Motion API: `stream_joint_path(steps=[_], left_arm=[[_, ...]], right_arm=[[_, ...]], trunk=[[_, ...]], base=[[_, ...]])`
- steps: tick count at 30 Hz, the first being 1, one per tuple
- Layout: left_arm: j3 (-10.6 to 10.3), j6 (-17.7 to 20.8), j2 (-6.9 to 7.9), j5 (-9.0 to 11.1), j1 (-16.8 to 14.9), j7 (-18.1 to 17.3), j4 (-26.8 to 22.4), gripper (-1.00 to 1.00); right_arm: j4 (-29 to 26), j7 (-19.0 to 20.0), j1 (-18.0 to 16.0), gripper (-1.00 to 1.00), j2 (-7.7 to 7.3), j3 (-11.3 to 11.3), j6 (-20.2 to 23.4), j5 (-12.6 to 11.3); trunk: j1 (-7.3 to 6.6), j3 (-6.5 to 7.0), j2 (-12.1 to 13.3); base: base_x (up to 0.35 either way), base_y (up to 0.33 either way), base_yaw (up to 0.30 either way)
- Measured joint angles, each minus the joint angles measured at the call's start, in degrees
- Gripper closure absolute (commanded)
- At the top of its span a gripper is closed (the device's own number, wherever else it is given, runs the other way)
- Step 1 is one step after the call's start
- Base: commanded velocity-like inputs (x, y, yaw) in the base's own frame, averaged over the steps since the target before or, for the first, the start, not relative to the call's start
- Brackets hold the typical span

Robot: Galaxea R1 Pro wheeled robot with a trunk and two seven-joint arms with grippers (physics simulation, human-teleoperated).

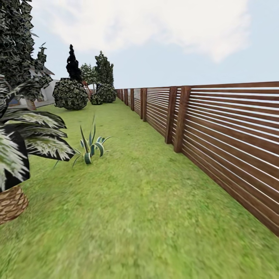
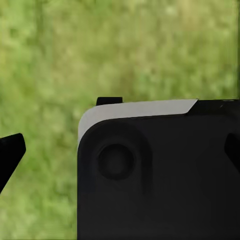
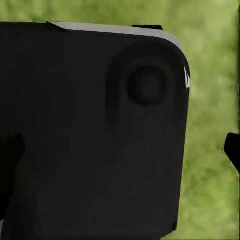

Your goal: Take the three Easter eggs out of the wicker basket on the lawn in the garden, then place them on the lawn next to a single tree (choose any tree) so that all three eggs are next to the same tree and none are left in the basket.

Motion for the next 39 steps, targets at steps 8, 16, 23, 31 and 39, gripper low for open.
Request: stream_joint_path(steps=[8,16,23,31,39], left_arm=[[0.0,-0.1,0.00,0.0,0.0,0.0,0.0,-1.00],[0.0,-0.1,0.00,0.0,0.0,0.0,0.0,-1.00],[0.0,-0.2,0.02,0.0,0.0,0.0,0.0,-1.00],[0.0,-0.7,0.08,0.0,0.0,0.0,0.0,-1.00],[0.0,-0.9,0.08,0.0,0.0,0.0,0.0,-1.00]], right_arm=[[0.0,0.0,0.0,-1.00,0.00,0.0,0.0,0.0],[0.0,0.0,0.0,-1.00,0.00,0.0,0.0,0.0],[0.0,0.0,0.0,-1.00,0.00,0.0,0.0,0.0],[0.0,0.0,0.0,-1.00,0.00,0.0,0.0,0.0],[0.0,0.0,0.0,-1.00,0.00,0.0,0.0,0.0]], trunk=[[0.00,0.00,0.0],[0.00,0.00,0.0],[0.00,0.00,0.0],[0.00,0.00,0.0],[0.00,0.00,0.0]], base=[[0.318,-0.118,0.053],[0.318,-0.135,0.006],[0.316,-0.142,0.076],[0.315,-0.144,0.050],[0.315,-0.145,0.041]])
